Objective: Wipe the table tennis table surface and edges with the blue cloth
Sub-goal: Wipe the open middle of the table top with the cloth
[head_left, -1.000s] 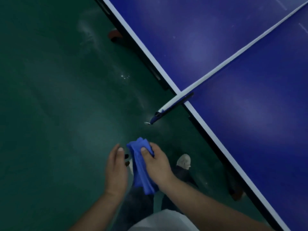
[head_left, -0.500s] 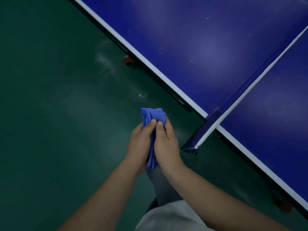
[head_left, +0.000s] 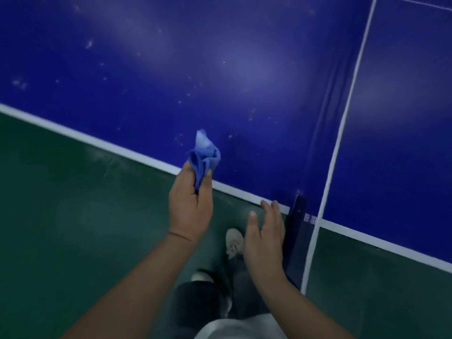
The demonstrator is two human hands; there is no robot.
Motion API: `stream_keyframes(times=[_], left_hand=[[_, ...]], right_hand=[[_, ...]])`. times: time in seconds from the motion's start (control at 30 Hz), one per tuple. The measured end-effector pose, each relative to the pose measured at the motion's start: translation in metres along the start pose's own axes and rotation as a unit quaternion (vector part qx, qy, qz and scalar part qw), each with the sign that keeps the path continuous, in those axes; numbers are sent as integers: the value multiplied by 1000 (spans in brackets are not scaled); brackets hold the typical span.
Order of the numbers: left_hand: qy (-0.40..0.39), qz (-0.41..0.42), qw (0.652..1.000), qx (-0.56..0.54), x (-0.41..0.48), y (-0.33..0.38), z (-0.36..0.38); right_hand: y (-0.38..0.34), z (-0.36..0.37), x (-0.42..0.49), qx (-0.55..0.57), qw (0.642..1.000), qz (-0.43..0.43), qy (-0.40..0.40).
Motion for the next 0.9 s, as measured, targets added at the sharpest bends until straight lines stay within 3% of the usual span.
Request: stream_keyframes(times=[0.07,0.13,0.2,0.27,0.43,0.53,0.63,0.7,0.77,0.9], left_hand=[[-60,108,991,59,29,0,25],[-179,201,954,128,49,-9,64],[-335,257,881,215,52,-29,100],[-424,302,808,275,53,-48,115],[-376,428,789,230,86,-50,125],[-447,500,686,284,86,-66,141],[-478,583,598,271,87,-75,153],[-485,604,585,240,99,-67,167],[-482,603,592,231,115,-57,185],[-475,615,582,241,131,-52,205]], right_hand=[[4,0,13,-12,999,16,41],[7,6,24,-24,997,26,73],[11,15,36,-48,993,26,104],[16,25,50,-74,987,35,140],[18,43,67,-108,947,41,300],[19,48,64,-28,887,121,444],[22,48,76,116,790,236,555],[19,47,89,197,713,287,608],[14,45,100,233,660,305,646],[15,57,104,170,653,323,664]])
Point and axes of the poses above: each hand's wrist, its own x-axis towards the middle knuckle, its own z-axis out of the palm, y = z × x, the point moved 6 cm from there along x, towards the middle knuckle, and after that the axes turned 10 degrees about y, right-handed, at the moved point
